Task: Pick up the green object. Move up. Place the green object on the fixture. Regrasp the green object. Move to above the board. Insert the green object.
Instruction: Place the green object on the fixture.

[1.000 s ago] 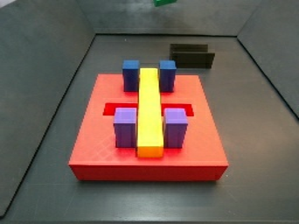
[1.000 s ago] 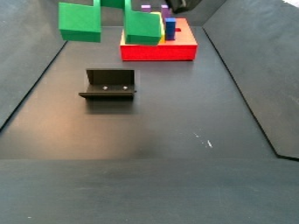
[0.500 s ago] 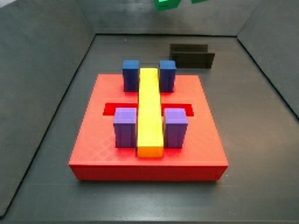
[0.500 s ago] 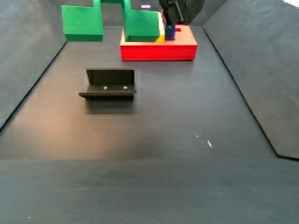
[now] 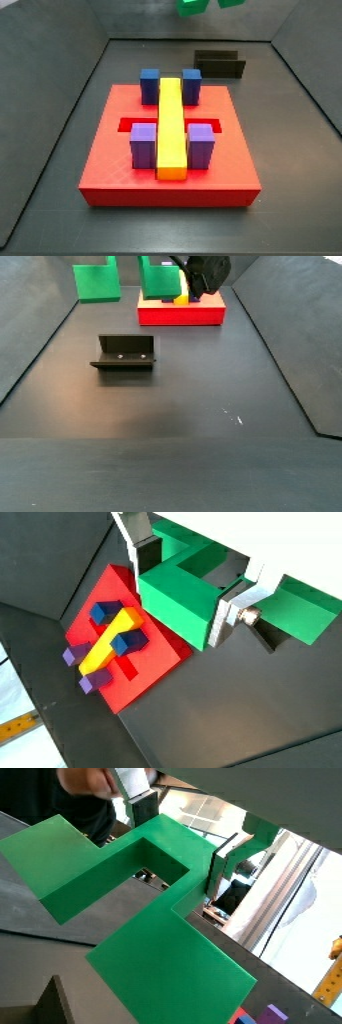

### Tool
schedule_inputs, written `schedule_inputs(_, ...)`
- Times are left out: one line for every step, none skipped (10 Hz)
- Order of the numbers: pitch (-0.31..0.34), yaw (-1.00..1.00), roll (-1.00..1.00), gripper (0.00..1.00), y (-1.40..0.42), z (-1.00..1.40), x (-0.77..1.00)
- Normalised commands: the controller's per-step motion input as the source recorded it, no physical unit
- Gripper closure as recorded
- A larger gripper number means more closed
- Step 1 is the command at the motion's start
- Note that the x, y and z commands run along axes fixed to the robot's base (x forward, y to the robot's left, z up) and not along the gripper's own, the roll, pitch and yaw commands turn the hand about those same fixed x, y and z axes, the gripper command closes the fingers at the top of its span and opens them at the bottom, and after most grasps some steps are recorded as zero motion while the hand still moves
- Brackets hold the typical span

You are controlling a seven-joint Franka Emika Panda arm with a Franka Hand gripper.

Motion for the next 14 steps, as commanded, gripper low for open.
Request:
schedule_inputs(0.0,0.01,0.0,1.0,0.0,-0.01,0.0)
schedule_inputs(0.0,-0.09,0.0,1.0,0.0,-0.05,0.17)
schedule_inputs(0.0,-0.25,0.0,1.0,0.0,-0.09,0.23)
schedule_inputs(-0.011,-0.3,0.0,1.0,0.0,-0.24,0.08)
schedule_inputs(0.0,-0.36,0.03,1.0,-0.05,-0.37,0.17)
schedule_inputs(0.006,-0.47,0.05,1.0,-0.04,-0.4,0.43)
schedule_inputs(0.131,-0.51,0.0,1.0,0.0,-0.36,0.51)
schedule_inputs(0.211,-0.48,0.0,1.0,0.0,-0.31,0.51)
schedule_inputs(0.331,-0.45,0.0,1.0,0.0,-0.27,0.48)
schedule_inputs(0.437,-0.5,0.0,1.0,0.0,-0.2,0.36)
schedule_inputs(0.563,-0.52,0.0,1.0,0.0,-0.15,0.25)
schedule_inputs(0.577,-0.56,0.0,1.0,0.0,-0.17,0.19)
schedule_inputs(0.329,-0.64,0.0,1.0,0.0,-0.18,0.24)
schedule_inputs(0.226,-0.65,0.0,1.0,0.0,-0.23,0.29)
